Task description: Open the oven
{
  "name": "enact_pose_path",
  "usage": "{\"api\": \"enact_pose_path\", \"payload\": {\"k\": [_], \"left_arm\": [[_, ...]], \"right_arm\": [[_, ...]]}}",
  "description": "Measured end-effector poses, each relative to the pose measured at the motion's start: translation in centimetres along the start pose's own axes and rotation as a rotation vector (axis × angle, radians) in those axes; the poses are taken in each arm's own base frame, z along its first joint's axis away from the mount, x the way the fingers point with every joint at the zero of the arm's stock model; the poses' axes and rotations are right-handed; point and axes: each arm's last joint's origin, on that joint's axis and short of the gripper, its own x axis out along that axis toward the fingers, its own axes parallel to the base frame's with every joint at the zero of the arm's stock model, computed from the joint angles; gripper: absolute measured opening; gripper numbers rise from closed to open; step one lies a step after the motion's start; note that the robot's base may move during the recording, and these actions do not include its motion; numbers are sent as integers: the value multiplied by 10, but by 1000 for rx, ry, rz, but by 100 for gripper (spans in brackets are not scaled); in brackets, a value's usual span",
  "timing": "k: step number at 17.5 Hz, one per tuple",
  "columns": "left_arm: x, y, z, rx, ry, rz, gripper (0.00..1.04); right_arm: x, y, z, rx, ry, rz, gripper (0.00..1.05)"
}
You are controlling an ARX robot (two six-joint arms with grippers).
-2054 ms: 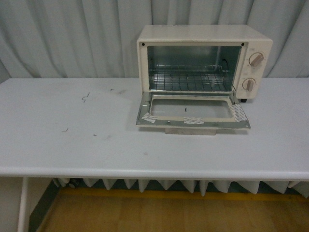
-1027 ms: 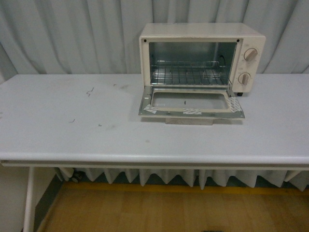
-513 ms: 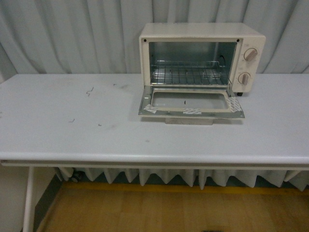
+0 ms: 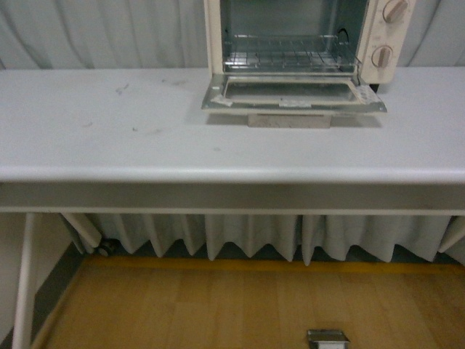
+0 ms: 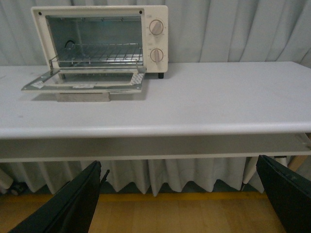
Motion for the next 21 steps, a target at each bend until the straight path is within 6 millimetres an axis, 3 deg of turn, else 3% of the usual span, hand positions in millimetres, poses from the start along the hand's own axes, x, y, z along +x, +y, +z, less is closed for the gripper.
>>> {"api": "enact_pose_path", "payload": {"k": [21], "left_arm": [[0,0,0,2,1,0,98]], "right_arm": [[0,0,0,0,0,0,98]]}}
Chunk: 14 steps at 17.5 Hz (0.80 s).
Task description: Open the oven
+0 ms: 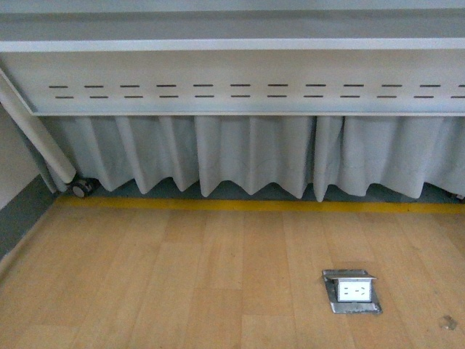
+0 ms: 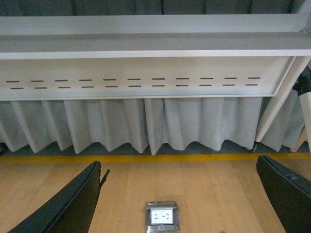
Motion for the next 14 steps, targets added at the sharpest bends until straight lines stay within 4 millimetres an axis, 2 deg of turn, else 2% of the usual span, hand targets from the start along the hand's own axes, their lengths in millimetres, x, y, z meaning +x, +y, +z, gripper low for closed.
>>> {"api": "enact_pose_path", "payload": {"k": [14], "left_arm": [[0,0,0,0,0,0,98]], "right_arm": [[0,0,0,0,0,0,98]]}}
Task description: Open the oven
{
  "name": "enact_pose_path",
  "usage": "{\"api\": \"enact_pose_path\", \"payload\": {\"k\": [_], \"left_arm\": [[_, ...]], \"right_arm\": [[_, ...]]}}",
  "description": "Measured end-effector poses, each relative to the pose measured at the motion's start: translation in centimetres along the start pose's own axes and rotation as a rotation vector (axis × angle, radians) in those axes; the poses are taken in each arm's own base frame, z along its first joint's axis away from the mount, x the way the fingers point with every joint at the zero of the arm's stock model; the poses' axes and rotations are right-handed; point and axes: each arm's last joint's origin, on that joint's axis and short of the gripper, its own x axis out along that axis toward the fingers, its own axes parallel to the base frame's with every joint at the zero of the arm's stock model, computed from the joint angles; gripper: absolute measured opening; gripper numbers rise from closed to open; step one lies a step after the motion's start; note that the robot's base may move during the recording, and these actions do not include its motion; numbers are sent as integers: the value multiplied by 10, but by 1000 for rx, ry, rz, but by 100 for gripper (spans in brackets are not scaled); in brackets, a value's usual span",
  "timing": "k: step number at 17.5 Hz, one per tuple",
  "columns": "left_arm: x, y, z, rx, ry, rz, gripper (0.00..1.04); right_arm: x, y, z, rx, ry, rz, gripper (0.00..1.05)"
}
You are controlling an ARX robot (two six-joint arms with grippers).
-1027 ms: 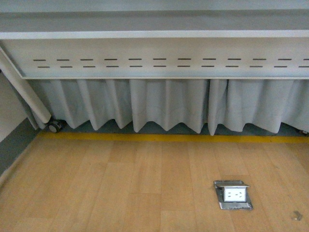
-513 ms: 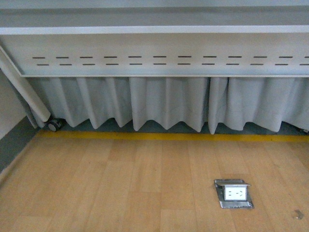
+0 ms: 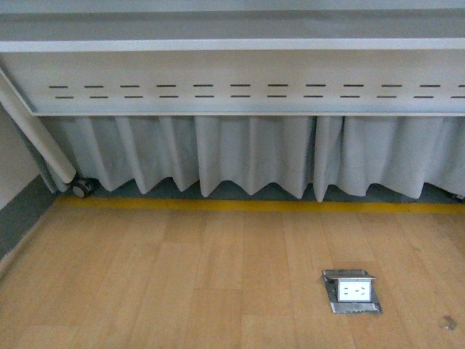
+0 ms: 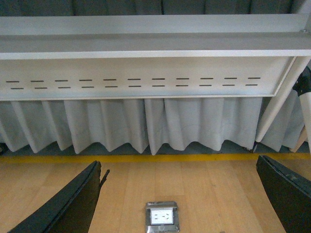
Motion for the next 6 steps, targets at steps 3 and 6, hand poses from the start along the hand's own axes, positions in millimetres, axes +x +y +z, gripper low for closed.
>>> {"api": "enact_pose_path", "payload": {"k": [3,6], "left_arm": [[0,0,0,0,0,0,98],[0,0,0,0,0,0,98]], "right_arm": [[0,0,0,0,0,0,98],[0,0,0,0,0,0,98]]}}
